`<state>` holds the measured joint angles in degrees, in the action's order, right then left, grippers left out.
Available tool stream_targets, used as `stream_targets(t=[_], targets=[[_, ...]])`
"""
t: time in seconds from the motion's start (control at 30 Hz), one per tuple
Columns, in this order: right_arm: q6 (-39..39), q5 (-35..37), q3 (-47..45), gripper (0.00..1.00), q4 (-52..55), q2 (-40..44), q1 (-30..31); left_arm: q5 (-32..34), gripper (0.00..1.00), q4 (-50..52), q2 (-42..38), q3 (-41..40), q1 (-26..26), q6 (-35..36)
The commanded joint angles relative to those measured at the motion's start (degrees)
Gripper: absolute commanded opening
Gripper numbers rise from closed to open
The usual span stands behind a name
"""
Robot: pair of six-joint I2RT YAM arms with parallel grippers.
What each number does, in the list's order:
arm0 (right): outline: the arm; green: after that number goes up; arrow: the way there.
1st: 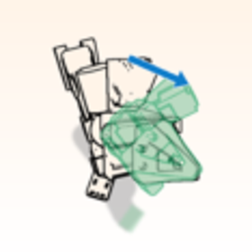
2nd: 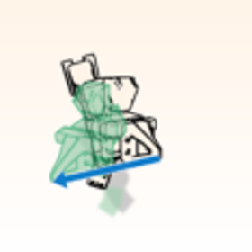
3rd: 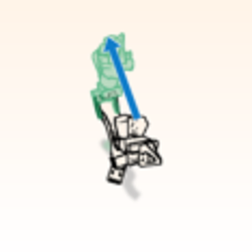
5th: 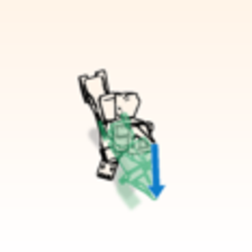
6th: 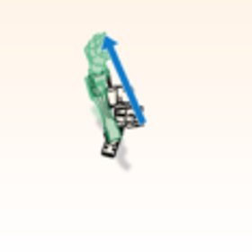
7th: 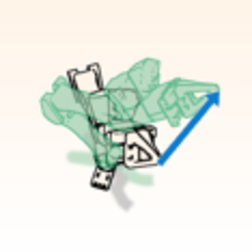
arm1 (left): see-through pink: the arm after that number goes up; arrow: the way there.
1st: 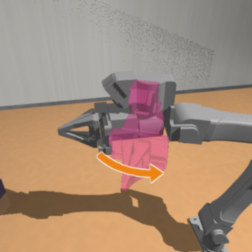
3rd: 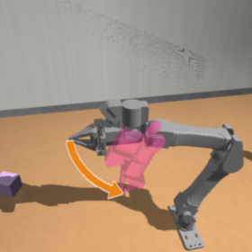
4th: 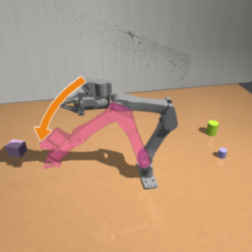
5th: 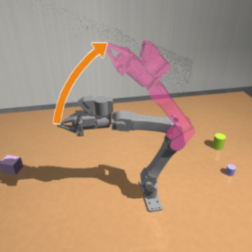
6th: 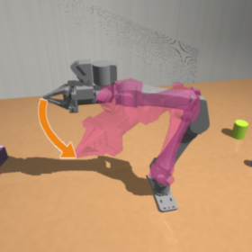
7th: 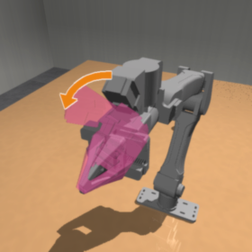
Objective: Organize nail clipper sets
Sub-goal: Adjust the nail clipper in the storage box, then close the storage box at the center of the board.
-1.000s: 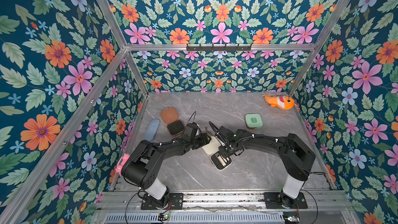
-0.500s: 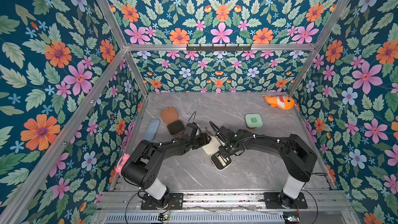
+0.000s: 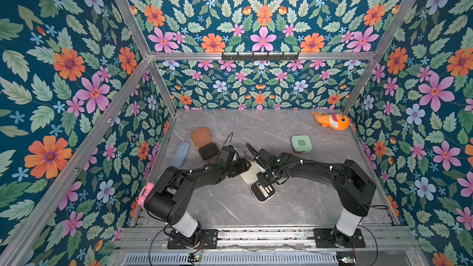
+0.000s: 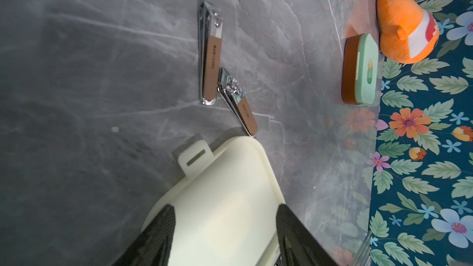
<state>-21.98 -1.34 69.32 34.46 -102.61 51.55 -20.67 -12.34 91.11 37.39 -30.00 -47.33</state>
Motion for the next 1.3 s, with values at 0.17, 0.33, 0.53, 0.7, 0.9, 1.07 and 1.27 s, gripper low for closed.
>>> stream_targets(t=[0.17,0.33,0.53,0.7,0.9,1.07,1.27], targets=[[-1.08,-1.08,-2.23,0.11,-1.58,-1.91,0.13,0.97,0.66,3.11,-0.2,-0.08,0.03,0.9],[-1.53,-1.3,-3.23,0.1,-2.37,-2.54,0.13,0.98,0.66,3.27,-0.43,-0.03,0.05,0.89],[-1.46,-0.96,-2.67,0.09,-1.5,-1.75,0.13,0.55,0.66,4.56,-1.73,1.06,0.09,1.3],[-1.4,-0.61,-0.69,0.11,0.32,0.65,0.13,1.04,0.71,9.16,-6.0,4.18,0.13,3.65],[-4.28,0.9,-0.21,0.27,2.5,5.53,0.13,-1.12,0.85,10.49,-8.24,4.55,2.61,6.7],[-9.34,0.78,-5.09,0.33,2.56,11.04,0.21,-6.24,0.92,4.85,-6.93,1.66,6.35,6.42],[-17.06,-1.75,-16.9,0.38,-3.07,18.49,0.69,-10.71,0.93,-0.12,-3.96,-0.07,8.84,6.73]])
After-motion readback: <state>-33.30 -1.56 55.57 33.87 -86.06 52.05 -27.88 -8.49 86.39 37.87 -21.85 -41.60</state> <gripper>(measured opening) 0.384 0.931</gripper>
